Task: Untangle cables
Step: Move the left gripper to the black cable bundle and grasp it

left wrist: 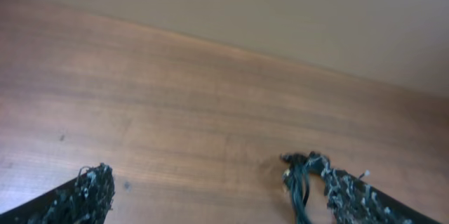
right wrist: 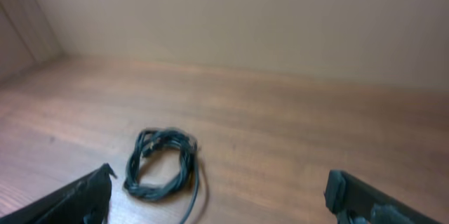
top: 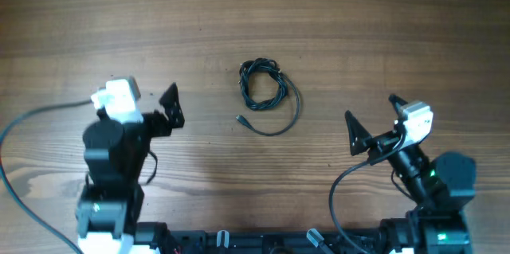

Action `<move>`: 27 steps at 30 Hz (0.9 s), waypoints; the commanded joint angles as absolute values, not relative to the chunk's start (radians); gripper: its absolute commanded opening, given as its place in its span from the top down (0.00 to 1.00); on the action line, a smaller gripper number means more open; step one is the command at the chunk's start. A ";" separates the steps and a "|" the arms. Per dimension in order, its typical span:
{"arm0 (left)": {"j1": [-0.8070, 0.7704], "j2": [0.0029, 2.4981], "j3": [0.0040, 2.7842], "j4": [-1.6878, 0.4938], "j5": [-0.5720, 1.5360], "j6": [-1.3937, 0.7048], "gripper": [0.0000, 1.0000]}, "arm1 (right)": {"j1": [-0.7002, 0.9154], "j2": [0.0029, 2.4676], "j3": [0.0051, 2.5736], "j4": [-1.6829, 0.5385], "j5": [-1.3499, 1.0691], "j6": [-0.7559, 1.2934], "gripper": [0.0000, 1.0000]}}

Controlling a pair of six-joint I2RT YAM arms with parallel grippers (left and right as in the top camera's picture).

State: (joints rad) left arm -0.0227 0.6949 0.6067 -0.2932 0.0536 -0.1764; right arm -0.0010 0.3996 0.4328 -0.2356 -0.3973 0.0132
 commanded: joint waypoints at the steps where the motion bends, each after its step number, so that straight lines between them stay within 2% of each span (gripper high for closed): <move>1: -0.015 0.881 0.842 -0.405 0.121 -0.160 0.00 | -0.002 0.507 0.599 -0.310 -0.421 -0.001 0.00; 4: -0.023 1.036 1.036 -0.537 0.145 -0.159 0.00 | -0.002 0.597 0.719 -0.400 -0.421 -0.001 0.00; 11: -0.175 1.416 1.445 -0.805 0.088 -0.104 0.00 | -0.002 0.891 1.051 -0.673 -0.474 -0.001 0.00; 15: -0.251 1.560 1.485 -0.820 0.105 -0.105 0.00 | -0.002 1.058 1.195 -0.821 -0.493 0.001 0.00; 21: -0.294 1.723 1.485 -0.780 0.243 -0.143 0.00 | -0.002 1.217 1.198 -0.824 -0.635 0.081 0.00; 24: -0.312 1.794 1.485 -0.774 0.210 -0.176 0.00 | -0.002 1.267 1.198 -0.825 -0.657 0.083 0.00; 26: -0.323 1.842 1.485 -0.774 0.187 -0.198 0.11 | -0.002 1.281 1.198 -0.831 -0.657 0.082 0.00; 27: -0.329 1.865 1.485 -0.773 0.184 -0.199 0.20 | -0.002 1.282 1.197 -0.832 -0.656 0.082 0.00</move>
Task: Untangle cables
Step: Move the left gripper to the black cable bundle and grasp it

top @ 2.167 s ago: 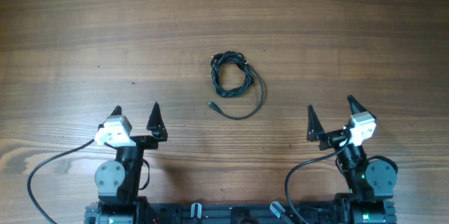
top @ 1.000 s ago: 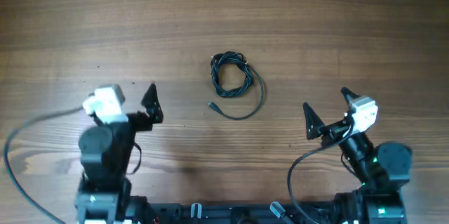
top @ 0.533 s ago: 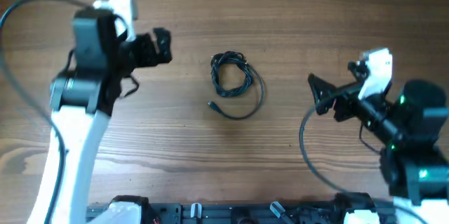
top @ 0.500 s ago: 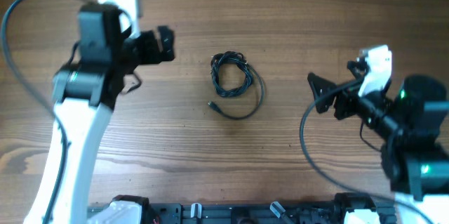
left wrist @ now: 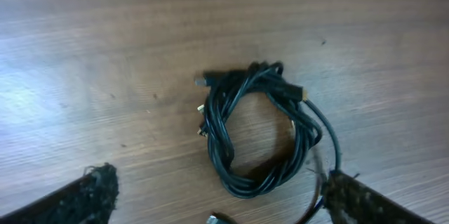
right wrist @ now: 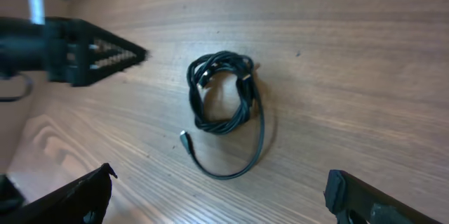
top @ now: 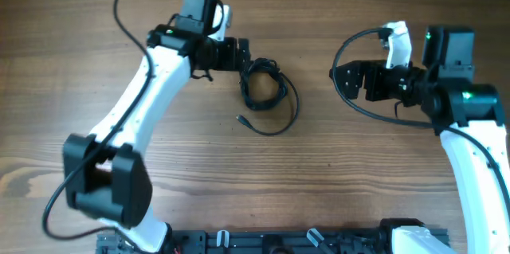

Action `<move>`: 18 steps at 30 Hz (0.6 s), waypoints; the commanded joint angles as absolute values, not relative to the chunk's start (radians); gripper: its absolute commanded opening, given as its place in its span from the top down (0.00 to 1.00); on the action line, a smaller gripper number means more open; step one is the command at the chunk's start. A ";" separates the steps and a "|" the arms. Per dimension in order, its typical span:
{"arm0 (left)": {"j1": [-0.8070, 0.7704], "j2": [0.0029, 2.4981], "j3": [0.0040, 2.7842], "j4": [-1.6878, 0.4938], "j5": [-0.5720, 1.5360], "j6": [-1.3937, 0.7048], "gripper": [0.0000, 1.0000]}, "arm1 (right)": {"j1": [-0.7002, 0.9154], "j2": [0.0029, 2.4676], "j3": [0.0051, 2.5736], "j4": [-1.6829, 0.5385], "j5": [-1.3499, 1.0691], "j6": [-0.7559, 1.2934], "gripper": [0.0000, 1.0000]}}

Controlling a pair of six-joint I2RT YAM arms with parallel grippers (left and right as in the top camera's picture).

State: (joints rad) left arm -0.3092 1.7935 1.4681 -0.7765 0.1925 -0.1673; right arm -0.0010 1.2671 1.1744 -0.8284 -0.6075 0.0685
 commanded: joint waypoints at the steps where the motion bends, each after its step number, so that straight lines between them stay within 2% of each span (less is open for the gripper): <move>1: -0.335 1.887 1.485 -0.770 0.185 -0.200 0.28 | -0.002 1.282 1.197 -0.831 -0.653 0.081 0.01; 3: -0.345 1.930 1.485 -0.755 0.182 -0.235 0.33 | -0.002 1.282 1.197 -0.831 -0.653 0.081 0.03; 7: -0.365 1.992 1.485 -0.708 0.181 -0.247 0.37 | -0.002 1.282 1.197 -0.831 -0.653 0.082 0.05; 15: -0.369 2.043 1.485 -0.672 0.100 -0.249 0.51 | -0.002 1.282 1.197 -0.831 -0.648 0.082 0.05; 18: -0.382 2.059 1.485 -0.668 0.103 -0.252 0.54 | -0.002 1.282 1.197 -0.831 -0.645 0.082 0.05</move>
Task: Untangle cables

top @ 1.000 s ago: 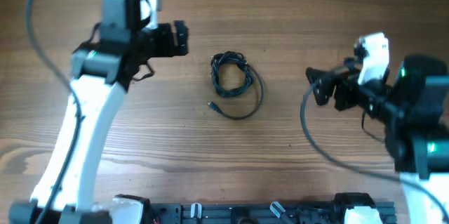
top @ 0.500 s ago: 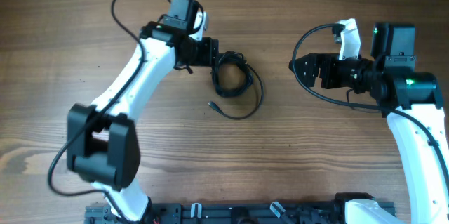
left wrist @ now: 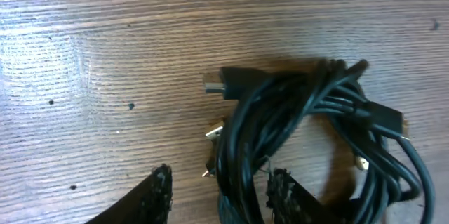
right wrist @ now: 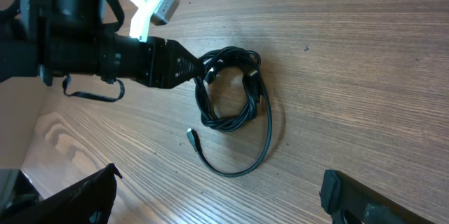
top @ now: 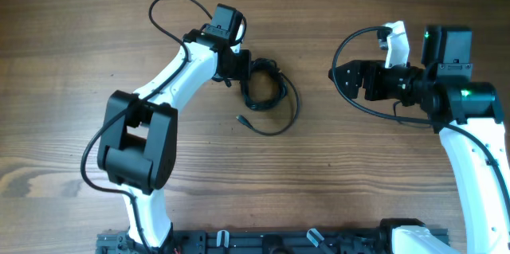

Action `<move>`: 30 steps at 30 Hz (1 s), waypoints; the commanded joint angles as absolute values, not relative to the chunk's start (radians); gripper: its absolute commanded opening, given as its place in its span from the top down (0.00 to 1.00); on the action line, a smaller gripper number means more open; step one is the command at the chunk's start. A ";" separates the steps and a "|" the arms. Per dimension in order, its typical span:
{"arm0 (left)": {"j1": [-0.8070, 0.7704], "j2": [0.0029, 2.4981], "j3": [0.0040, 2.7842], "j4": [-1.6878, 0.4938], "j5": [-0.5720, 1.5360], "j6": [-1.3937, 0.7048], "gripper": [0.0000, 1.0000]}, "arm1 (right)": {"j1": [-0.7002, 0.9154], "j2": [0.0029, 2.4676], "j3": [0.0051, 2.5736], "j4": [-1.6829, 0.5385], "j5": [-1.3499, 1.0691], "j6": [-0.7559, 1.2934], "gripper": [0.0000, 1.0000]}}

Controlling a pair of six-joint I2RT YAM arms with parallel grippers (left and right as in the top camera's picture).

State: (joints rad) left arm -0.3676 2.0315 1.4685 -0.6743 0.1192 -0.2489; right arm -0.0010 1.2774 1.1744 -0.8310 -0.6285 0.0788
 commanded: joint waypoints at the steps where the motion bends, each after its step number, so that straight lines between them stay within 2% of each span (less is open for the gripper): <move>1: -0.391 2.064 1.485 -0.665 0.103 -0.251 0.56 | -0.002 1.282 1.197 -0.831 -0.645 0.082 0.05; 4: -0.407 2.069 1.485 -0.660 0.102 -0.252 0.63 | -0.002 1.282 1.196 -0.831 -0.645 0.082 0.05; 7: -0.411 2.087 1.485 -0.654 0.102 -0.252 0.65 | -0.002 1.283 1.196 -0.832 -0.645 0.082 0.05; 9: -0.410 2.098 1.485 -0.656 0.099 -0.252 0.71 | -0.002 1.283 1.196 -0.832 -0.645 0.082 0.05; 12: -0.408 2.107 1.485 -0.654 0.095 -0.252 0.96 | -0.002 1.283 1.196 -0.831 -0.645 0.082 0.05; 17: -0.395 2.050 1.493 -0.649 0.107 -0.271 0.96 | -0.002 1.283 1.196 -0.831 -0.645 0.082 0.05; 24: -0.329 1.779 1.498 -0.651 0.325 -0.270 0.96 | 0.002 1.283 1.196 -0.798 -0.680 0.125 0.06; 30: -0.323 1.713 1.498 -0.667 0.352 -0.330 0.96 | 0.021 1.283 1.196 -0.593 -0.872 0.340 0.20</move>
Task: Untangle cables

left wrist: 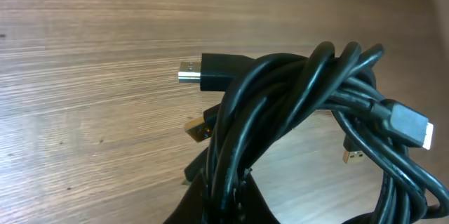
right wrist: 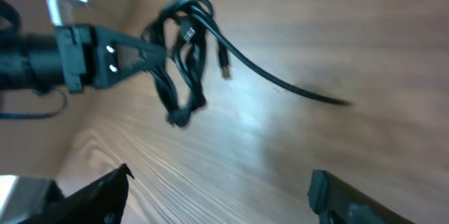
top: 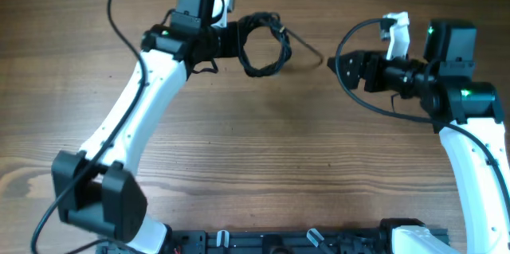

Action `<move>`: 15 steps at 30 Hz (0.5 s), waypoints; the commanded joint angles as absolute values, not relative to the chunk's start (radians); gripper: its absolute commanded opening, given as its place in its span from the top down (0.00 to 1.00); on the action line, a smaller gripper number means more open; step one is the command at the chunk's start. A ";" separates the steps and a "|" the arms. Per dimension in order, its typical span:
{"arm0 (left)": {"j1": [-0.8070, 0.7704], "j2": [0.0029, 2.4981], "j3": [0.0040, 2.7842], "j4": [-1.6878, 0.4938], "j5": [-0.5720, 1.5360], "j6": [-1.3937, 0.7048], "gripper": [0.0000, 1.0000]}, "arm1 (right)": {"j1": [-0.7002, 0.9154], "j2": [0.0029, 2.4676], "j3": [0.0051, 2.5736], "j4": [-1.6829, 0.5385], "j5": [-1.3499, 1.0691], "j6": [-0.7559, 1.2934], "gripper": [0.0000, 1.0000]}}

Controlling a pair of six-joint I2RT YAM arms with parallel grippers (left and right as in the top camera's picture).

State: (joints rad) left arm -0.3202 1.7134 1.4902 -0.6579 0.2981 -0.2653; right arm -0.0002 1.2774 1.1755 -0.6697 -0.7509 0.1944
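Note:
A tangled black cable coil (top: 260, 45) with several plugs hangs from my left gripper (top: 233, 43), which is shut on one side of the bundle. In the left wrist view the strands (left wrist: 295, 104) run down between the closed fingers (left wrist: 210, 199), and the table looks some way below them. One loose tail (top: 307, 49) stretches right, its tip close to my right gripper (top: 338, 68). The right gripper (right wrist: 217, 189) is open and holds nothing. It faces the coil (right wrist: 181, 59) and the tail (right wrist: 280, 83).
The wooden table (top: 263, 158) carries nothing else in view. The left arm (top: 135, 119) crosses the left half, and the right arm with its own grey lead (top: 358, 99) stands at the right edge.
The left gripper has shut on the coil and now holds it farther back on the table, apparently raised. The loose tail now points right toward the right gripper, which has hardly moved.
Both arms were first at the near edge with the coil lying mid-table. Then both were extended, the left open beside the coil, the right open to its right. Then the left fingers straddled the coil's left side. Now they grip it farther back.

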 commanded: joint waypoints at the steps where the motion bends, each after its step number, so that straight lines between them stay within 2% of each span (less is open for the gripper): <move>1: -0.323 1.715 1.498 -0.671 0.352 -0.363 0.96 | 0.041 1.283 1.196 -0.546 -0.874 0.400 0.22; 3: -0.323 1.715 1.498 -0.674 0.360 -0.448 0.96 | 0.084 1.283 1.196 -0.455 -0.861 0.517 0.27; 5: -0.323 1.715 1.498 -0.673 0.397 -0.542 0.96 | 0.120 1.283 1.196 -0.386 -0.797 0.653 0.38; 7: -0.323 1.715 1.498 -0.673 0.426 -0.600 0.96 | 0.150 1.287 1.196 -0.331 -0.755 0.712 0.44; 15: -0.368 1.715 1.498 -0.677 0.449 -0.639 0.96 | 0.265 1.412 1.196 -0.175 -0.673 0.853 0.54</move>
